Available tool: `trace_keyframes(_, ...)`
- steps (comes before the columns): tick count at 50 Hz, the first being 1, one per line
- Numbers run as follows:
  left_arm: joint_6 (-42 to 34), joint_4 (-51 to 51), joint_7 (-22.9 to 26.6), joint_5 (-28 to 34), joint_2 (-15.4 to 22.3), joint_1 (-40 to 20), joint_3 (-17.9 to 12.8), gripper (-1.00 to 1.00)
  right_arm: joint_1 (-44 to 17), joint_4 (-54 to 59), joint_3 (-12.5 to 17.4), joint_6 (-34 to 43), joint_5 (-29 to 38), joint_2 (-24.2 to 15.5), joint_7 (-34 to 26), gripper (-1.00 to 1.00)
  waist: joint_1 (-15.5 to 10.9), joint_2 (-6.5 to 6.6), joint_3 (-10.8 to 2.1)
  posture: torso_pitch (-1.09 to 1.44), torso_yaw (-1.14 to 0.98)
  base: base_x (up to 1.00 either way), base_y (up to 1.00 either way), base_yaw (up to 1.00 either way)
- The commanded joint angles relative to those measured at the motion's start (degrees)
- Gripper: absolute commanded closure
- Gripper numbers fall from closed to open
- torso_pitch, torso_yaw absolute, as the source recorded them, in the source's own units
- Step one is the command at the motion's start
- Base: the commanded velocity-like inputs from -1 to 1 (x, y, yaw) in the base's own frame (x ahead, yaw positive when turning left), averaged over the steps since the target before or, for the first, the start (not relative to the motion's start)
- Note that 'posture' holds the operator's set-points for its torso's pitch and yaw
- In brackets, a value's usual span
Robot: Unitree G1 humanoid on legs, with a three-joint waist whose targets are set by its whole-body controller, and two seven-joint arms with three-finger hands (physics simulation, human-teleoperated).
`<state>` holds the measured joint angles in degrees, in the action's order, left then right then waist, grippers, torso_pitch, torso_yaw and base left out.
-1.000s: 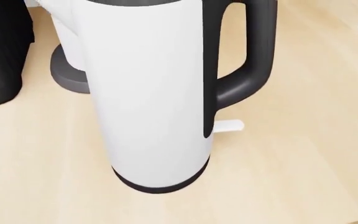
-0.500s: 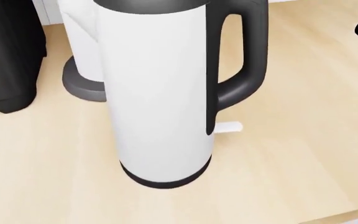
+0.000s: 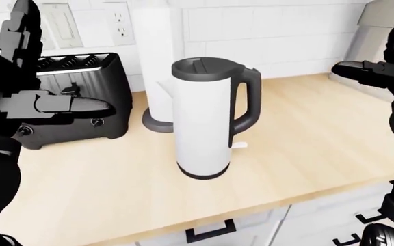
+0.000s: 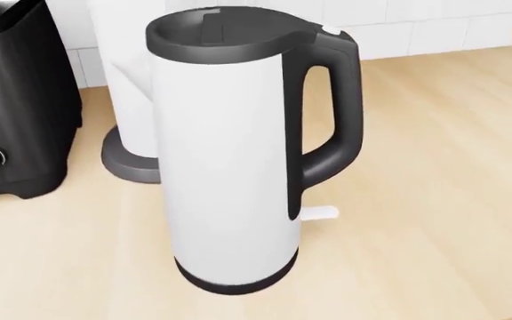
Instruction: Press the button to open the lid of the electric kettle.
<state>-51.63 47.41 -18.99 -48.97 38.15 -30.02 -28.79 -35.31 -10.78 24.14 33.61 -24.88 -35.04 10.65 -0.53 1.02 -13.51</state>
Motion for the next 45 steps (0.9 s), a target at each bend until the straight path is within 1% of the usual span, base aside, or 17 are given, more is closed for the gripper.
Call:
trace_keyframes(1, 1.17, -0.07, -0.63, 0.61, 0.83, -1.00, -0.32, -1.00, -1.73, -1.43, 0.14, -0.70, -0.05, -0.81, -0.27, -1.00, -0.05, -0.17, -0.35, -0.37, 0.00, 0.00, 0.00, 0.00)
trace_keyframes(9, 0.28, 0.00, -1.06, 0.50, 0.71, -1.12, -0.21, -1.00, -2.15, -2.10, -1.31, 0.42, 1.73, 0.24, -1.49, -1.00, -0.16, -0.14, -0.75, -0.37, 0.00, 0.00, 0.00, 0.00)
trace_keyframes(14, -0.43, 0.33, -1.27, 0.85, 0.36, -0.87, 0.19, -1.00, -2.76, -1.21, -2.56, -0.16, 3.53, 1.71, -2.59, -1.00, -0.18, -0.04, -0.83, -0.37, 0.00, 0.00, 0.00, 0.00)
trace_keyframes(16, -0.70, 0.40, -0.96, 1.16, 0.33, -0.84, 0.31, -1.00, -3.84, 0.70, -3.00, -1.01, 4.28, 2.15, -2.77, -1.00, -0.18, 0.03, -0.87, -0.37, 0.00, 0.00, 0.00, 0.00)
trace_keyframes(21, -0.98, 0.74, -0.69, 1.44, -0.18, -1.22, 0.41, -1.00, -7.45, 5.05, -5.58, -2.70, 6.75, 3.32, -3.98, -1.00, -0.08, 0.26, -0.97, -0.37, 0.00, 0.00, 0.00, 0.00)
trace_keyframes(26, -1.10, 0.77, -0.78, 1.25, -0.46, -1.09, 0.19, -1.00, -10.34, 7.44, -6.91, -2.78, 8.32, 4.41, -4.71, -1.00, -0.02, 0.45, -0.98, -0.37, 0.00, 0.00, 0.00, 0.00)
trace_keyframes(37, -1.16, 0.77, -1.41, 0.30, -0.08, -1.25, -0.01, -1.00, -17.89, 14.21, -7.89, -0.35, 7.67, 4.18, -4.78, -1.00, 0.03, 0.65, -0.81, -0.37, 0.00, 0.00, 0.00, 0.00)
trace_keyframes(45, -1.08, 0.60, -1.95, -0.25, 0.33, -1.65, 0.21, -1.00, -21.32, 17.22, -9.17, 0.81, 6.28, 4.55, -6.94, -1.00, 0.15, 0.85, -0.62, -0.37, 0.00, 0.00, 0.00, 0.00)
